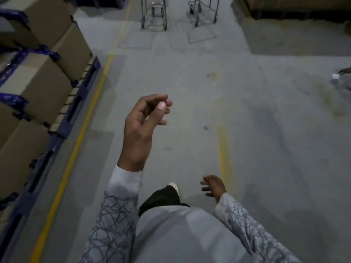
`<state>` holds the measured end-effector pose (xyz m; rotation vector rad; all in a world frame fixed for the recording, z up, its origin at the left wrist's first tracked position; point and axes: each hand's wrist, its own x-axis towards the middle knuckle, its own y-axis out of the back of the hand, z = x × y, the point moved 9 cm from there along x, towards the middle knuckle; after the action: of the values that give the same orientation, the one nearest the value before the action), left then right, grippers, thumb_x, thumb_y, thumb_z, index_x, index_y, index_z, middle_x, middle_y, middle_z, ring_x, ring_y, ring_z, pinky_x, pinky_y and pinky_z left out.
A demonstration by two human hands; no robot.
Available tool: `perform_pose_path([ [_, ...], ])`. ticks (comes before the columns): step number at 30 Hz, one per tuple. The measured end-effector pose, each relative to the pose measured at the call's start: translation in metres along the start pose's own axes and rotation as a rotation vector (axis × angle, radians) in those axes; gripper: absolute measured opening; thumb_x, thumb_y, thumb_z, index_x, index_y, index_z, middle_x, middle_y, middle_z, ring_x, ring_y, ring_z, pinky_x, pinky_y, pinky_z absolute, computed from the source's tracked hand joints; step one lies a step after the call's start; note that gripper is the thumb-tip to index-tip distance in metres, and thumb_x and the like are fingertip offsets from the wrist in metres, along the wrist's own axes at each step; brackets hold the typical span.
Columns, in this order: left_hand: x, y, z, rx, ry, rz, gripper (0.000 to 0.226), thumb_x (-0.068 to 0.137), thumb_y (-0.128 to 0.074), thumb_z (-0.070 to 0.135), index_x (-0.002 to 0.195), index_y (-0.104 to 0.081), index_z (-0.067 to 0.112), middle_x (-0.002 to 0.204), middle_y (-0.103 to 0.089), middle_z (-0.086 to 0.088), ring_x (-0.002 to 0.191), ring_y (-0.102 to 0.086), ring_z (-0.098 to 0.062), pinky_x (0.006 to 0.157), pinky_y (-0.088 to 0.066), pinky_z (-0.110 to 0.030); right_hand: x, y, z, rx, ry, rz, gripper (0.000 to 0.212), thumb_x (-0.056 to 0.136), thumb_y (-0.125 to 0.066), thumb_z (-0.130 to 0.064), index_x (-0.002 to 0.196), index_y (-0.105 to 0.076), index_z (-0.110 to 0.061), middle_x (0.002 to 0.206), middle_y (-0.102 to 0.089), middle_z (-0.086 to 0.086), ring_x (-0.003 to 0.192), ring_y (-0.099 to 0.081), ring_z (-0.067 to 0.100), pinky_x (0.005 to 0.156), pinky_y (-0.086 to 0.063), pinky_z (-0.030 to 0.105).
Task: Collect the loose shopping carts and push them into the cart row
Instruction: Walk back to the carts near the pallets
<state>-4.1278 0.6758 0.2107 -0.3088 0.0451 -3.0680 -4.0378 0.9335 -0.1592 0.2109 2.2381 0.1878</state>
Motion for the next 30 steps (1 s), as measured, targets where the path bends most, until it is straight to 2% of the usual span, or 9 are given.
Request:
perform_pose_path([
  [4,0.135,-0.023,0.021,0.028,-0.045,-0.062,0.026,0.1,-0.056,0.022,0.121,-0.063,0.009,0.114,-0.072,-0.007,0.107,-0.066,-0.029,0.084,-0.053,-0.044,0.028,0.007,-0.131,0.008,0.136,0.063,0.011,0.095,-0.06,-0.025,0.101,-0.065,-0.018,0.1,-0.074,0.007,0.073,-0.065,0.021,0.062,-0.049,0.033],
  [6,0.192,-0.042,0.015,0.144,-0.082,-0.11,0.027,0.098,-0.058,0.03,0.121,-0.064,0.016,0.116,-0.071,0.0,0.11,-0.065,-0.02,0.091,-0.051,-0.043,0.043,0.016,-0.187,-0.107,0.238,0.103,0.007,0.092,-0.065,-0.029,0.098,-0.068,-0.027,0.097,-0.074,-0.001,0.081,-0.068,0.018,0.075,-0.053,0.037],
  [8,0.244,-0.06,-0.011,0.311,-0.108,-0.146,0.031,0.097,-0.059,0.037,0.125,-0.063,0.022,0.123,-0.067,0.007,0.115,-0.062,-0.011,0.098,-0.05,-0.042,0.063,0.027,-0.239,-0.195,0.304,0.133,0.009,0.091,-0.067,-0.032,0.099,-0.069,-0.031,0.099,-0.073,-0.006,0.092,-0.068,0.016,0.088,-0.052,0.033],
  [10,0.289,-0.077,-0.051,0.45,-0.112,-0.171,0.038,0.097,-0.058,0.042,0.13,-0.061,0.026,0.131,-0.061,0.012,0.122,-0.056,-0.01,0.103,-0.047,-0.043,0.088,0.037,-0.291,-0.237,0.361,0.147,0.014,0.093,-0.067,-0.035,0.105,-0.07,-0.029,0.103,-0.072,-0.007,0.095,-0.068,0.013,0.091,-0.051,0.03],
  [14,0.363,-0.112,-0.147,0.543,-0.027,-0.226,0.041,0.096,-0.058,0.045,0.133,-0.059,0.028,0.134,-0.057,0.01,0.127,-0.051,-0.013,0.108,-0.042,-0.045,0.147,0.055,-0.393,-0.156,0.457,0.151,0.019,0.092,-0.068,-0.034,0.109,-0.071,-0.026,0.107,-0.072,-0.008,0.094,-0.068,0.008,0.092,-0.052,0.03],
  [18,0.438,-0.15,-0.234,0.715,0.014,-0.347,0.044,0.097,-0.057,0.048,0.134,-0.057,0.026,0.136,-0.055,0.006,0.13,-0.048,-0.017,0.109,-0.035,-0.031,0.207,0.084,-0.518,-0.16,0.592,0.145,0.02,0.093,-0.068,-0.033,0.112,-0.07,-0.026,0.107,-0.072,-0.009,0.091,-0.067,0.005,0.092,-0.051,0.028],
  [21,0.5,-0.166,-0.284,0.827,0.085,-0.436,0.059,0.092,-0.044,0.065,0.136,-0.054,0.027,0.138,-0.053,0.005,0.132,-0.044,-0.017,0.112,-0.034,-0.039,0.244,0.112,-0.635,-0.262,0.737,0.139,0.023,0.093,-0.068,-0.035,0.115,-0.067,-0.027,0.106,-0.07,-0.008,0.092,-0.068,0.012,0.091,-0.053,0.034],
  [25,0.581,-0.175,-0.31,0.913,0.14,-0.403,0.062,0.092,-0.043,0.062,0.137,-0.054,0.02,0.136,-0.056,-0.003,0.13,-0.047,-0.024,0.11,-0.038,-0.044,0.246,0.154,-0.8,-0.385,0.986,0.24,0.028,0.094,-0.066,-0.035,0.119,-0.065,-0.023,0.111,-0.07,-0.004,0.094,-0.067,0.016,0.085,-0.05,0.028],
  [30,0.67,-0.185,-0.343,0.914,0.242,-0.27,0.067,0.088,-0.04,0.064,0.131,-0.06,0.016,0.13,-0.061,-0.006,0.124,-0.051,-0.028,0.105,-0.039,-0.041,0.229,0.191,-0.954,-0.358,1.209,0.28,0.031,0.098,-0.059,-0.044,0.123,-0.063,-0.026,0.116,-0.068,-0.011,0.102,-0.064,0.004,0.079,-0.052,0.025],
])
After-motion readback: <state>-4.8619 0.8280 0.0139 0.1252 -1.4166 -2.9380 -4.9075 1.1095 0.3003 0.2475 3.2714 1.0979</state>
